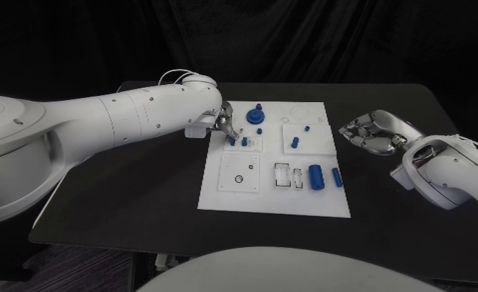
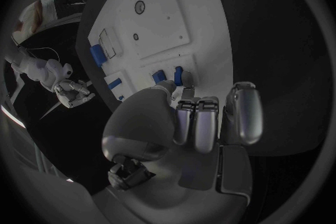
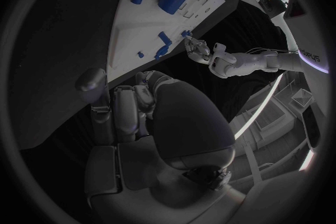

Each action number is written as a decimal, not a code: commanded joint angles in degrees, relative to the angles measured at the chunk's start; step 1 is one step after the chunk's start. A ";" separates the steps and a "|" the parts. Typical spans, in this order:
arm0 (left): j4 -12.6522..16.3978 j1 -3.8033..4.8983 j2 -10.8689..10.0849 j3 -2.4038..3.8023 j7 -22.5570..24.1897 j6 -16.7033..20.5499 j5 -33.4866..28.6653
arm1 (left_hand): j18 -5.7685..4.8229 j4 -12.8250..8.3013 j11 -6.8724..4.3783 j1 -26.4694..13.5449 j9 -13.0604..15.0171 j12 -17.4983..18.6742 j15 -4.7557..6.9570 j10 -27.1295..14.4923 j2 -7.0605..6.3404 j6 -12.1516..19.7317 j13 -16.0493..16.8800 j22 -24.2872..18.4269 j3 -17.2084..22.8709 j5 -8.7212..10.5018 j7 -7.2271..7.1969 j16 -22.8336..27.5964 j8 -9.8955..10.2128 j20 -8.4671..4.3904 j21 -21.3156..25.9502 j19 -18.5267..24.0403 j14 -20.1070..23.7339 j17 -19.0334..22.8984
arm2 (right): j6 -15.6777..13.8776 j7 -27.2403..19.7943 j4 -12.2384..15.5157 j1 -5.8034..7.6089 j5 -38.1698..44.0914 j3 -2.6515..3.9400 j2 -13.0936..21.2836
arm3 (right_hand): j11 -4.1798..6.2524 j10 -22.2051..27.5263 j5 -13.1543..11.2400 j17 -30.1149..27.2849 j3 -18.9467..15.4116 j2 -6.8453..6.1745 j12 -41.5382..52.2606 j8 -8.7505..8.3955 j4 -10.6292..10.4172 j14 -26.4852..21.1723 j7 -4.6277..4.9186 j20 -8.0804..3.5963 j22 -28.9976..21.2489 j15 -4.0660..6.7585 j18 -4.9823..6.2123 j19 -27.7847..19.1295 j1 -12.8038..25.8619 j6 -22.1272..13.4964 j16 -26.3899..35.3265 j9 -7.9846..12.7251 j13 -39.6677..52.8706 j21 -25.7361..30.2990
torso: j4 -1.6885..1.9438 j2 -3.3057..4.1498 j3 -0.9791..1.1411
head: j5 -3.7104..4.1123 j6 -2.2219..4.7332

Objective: Assemble the parts on the task board

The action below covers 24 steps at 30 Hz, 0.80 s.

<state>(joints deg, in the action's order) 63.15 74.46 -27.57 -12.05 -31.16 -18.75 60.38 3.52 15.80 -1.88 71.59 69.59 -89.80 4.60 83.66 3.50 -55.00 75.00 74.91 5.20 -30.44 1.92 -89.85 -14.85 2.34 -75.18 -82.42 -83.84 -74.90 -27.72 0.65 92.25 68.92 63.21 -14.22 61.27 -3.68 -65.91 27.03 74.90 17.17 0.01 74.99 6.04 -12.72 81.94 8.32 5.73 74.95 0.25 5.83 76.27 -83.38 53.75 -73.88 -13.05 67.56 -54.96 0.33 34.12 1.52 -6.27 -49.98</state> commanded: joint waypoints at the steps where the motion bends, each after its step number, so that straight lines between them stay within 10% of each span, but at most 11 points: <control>1: 0.29 -0.28 -0.19 -0.02 0.53 0.19 -0.34 | 0.00 -0.43 0.01 0.34 -0.11 -0.20 -0.27 6.34 -1.15 -0.61 15.00 10.44 1.26 -0.39 -0.03 -0.15 0.32 -0.16 0.21 0.31 -6.16 -15.10 | 0.45 1.02 0.00 -0.14 0.12 0.04 0.02 | -0.01 -0.17 0.30 1.38 0.36 -0.15 0.03 -0.11 -0.01 -0.06 -0.09 0.12 6.19 -0.03 0.83 -0.15 -0.12 0.38 0.17 0.02 -0.05 0.35 | 0.00 0.00 0.00 | 0.07 -0.02; 10: 1.27 -0.41 -0.78 -0.03 2.24 2.83 -0.34 | -0.14 -1.98 -0.42 0.45 -0.59 -0.20 0.14 6.34 -4.21 -2.52 15.00 10.63 8.51 0.64 -0.37 -0.15 1.08 -0.55 -0.41 -0.12 -6.16 -15.10 | 0.51 1.02 -0.07 -0.14 0.12 0.04 0.05 | -0.01 -0.17 0.30 1.38 0.36 -0.15 0.03 -0.11 -0.01 -0.06 -0.09 0.12 6.19 -0.03 0.83 -0.15 -0.12 0.38 0.17 0.02 -0.05 0.35 | 0.00 0.00 0.01 | 0.00 -0.02; 24: 3.01 -1.41 -1.71 -0.03 3.03 8.83 -0.35 | -0.06 -3.05 -0.46 -0.08 -1.05 -0.20 0.21 6.34 -5.08 -3.18 15.00 10.50 12.03 1.01 -0.39 -0.15 1.71 -0.64 0.03 0.05 -6.16 -15.10 | 0.56 1.02 -0.10 -0.14 0.12 0.04 0.04 | -0.03 -0.13 0.29 1.30 0.41 -0.15 0.00 -0.12 0.04 -0.11 -0.07 0.12 6.18 -0.04 0.83 -0.17 -0.13 0.38 0.27 0.02 -0.08 0.41 | 0.01 0.01 0.00 | 0.10 -0.02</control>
<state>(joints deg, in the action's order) 65.75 73.34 -29.33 -12.05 -29.55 -12.67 60.49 3.51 12.87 -2.09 71.39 68.59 -89.80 4.60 83.88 -0.97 -57.87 75.00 74.91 16.96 -29.40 1.56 -89.85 -13.35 1.93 -75.42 -82.43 -83.84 -74.91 -27.42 0.80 92.11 68.92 63.21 -14.22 61.25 -3.69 -65.91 27.03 74.90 17.17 0.01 74.99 6.04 -12.72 81.94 8.32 5.74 74.93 0.25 5.83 76.27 -83.38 53.75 -73.88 -13.05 67.57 -54.73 0.33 34.13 1.52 -6.22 -49.99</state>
